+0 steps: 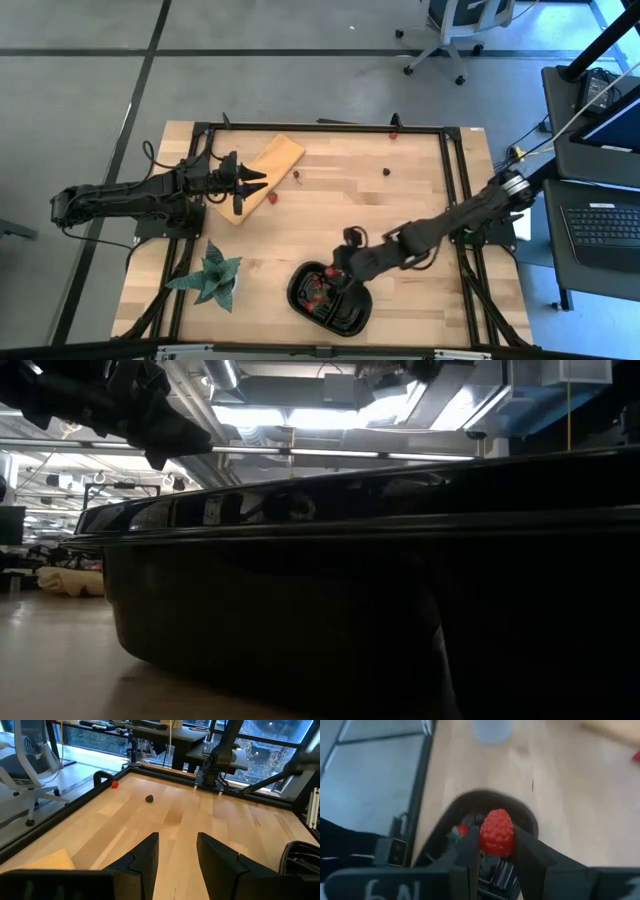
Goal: Pick and placing Produce into tupperware
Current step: Put the bottom red raspberry into the black container
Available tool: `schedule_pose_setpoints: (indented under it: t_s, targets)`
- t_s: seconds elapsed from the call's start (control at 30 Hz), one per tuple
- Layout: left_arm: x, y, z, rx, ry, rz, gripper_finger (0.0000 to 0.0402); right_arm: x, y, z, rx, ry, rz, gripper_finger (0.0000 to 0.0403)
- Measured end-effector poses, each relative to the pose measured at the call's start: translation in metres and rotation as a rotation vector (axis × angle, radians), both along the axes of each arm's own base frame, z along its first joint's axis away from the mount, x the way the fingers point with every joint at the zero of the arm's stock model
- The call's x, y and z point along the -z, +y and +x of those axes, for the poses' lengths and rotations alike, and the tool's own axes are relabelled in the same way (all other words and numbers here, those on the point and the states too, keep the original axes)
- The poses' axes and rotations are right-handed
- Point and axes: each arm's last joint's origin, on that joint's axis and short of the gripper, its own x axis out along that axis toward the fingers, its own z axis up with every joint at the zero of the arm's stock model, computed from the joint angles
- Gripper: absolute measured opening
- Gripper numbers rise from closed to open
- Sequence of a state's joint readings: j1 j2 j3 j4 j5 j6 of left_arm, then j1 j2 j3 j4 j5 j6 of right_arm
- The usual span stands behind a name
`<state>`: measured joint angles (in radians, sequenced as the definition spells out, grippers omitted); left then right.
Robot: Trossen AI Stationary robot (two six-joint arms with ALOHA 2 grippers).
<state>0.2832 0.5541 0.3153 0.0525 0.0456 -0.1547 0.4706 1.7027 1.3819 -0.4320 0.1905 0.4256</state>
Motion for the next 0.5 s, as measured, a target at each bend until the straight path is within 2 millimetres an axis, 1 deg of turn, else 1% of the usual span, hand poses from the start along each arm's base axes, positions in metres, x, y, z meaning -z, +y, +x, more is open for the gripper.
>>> schedule_pose_setpoints:
  t_s: [0.17,0.5]
  targets:
    - [0.002,0.0,0.0,0.0,0.025,-0.007,0.0126,0.032,0.01,0.01,-0.003,0.105,0.013,0.0099]
    - [0.009,-0.001,-0.002,0.0,0.089,-0.026,0.0126,0.069,0.02,0.019,-0.001,0.217,0.024,0.0099]
